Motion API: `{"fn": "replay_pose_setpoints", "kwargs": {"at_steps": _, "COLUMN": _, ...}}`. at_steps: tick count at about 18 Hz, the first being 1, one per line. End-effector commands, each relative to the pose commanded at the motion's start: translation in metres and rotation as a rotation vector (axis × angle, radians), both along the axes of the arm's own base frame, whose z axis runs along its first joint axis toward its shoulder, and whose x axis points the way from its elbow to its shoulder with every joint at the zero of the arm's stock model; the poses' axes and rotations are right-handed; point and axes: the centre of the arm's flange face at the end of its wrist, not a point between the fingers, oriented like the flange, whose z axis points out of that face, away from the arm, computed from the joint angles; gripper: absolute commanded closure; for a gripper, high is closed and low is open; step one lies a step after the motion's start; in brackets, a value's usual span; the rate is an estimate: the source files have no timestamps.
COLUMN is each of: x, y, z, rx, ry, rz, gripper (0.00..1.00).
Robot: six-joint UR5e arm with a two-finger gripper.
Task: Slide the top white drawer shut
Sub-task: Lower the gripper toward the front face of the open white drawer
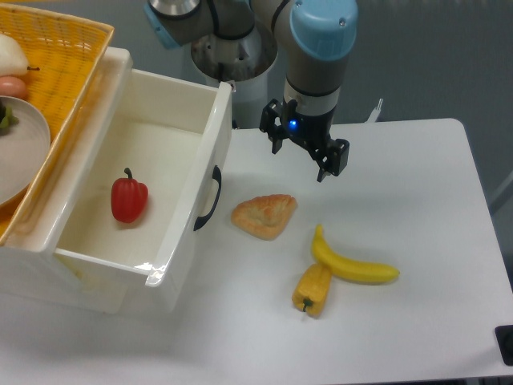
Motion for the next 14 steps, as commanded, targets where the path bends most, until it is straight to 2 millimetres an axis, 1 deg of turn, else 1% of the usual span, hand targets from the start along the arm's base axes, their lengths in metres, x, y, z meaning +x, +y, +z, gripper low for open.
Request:
{"fn": "replay_pose_setpoints", "kwargs": {"at_steps": 2, "x": -0.004, "y": 0.005, "z": -0.013, "rx": -0.012, "ry": -0.020, "rz": 0.027, "gripper": 0.00}}
{"fn": "replay_pose_setpoints", "kwargs": {"at_steps": 5, "x": -0.015, "y": 0.013, "z": -0.026, "rx": -0.010, "ry": -0.014, "rz": 0.086, "gripper": 0.00}}
{"fn": "replay_pose_setpoints", "kwargs": {"at_steps": 7, "x": -0.017, "y": 0.016, "z": -0.036, "rx": -0.021, "ry": -0.026, "rz": 0.090, "gripper": 0.00}}
{"fn": "replay_pose_setpoints", "kwargs": {"at_steps": 11, "x": -0.023, "y": 0.021, "z": -0.049, "rx": -0.021, "ry": -0.029, "rz": 0.086, "gripper": 0.00}}
{"fn": "replay_pose_setpoints", "kwargs": {"at_steps": 12, "x": -0.026, "y": 0.023, "z": -0.055, "rx": -0.021, "ry": -0.029, "rz": 0.084, "gripper": 0.00}}
{"fn": "replay_pose_setpoints", "kwargs": {"at_steps": 14, "x": -0.024, "y": 0.024, "z": -0.064, "rx": -0.031, "ry": -0.041, "rz": 0.087, "gripper": 0.00}}
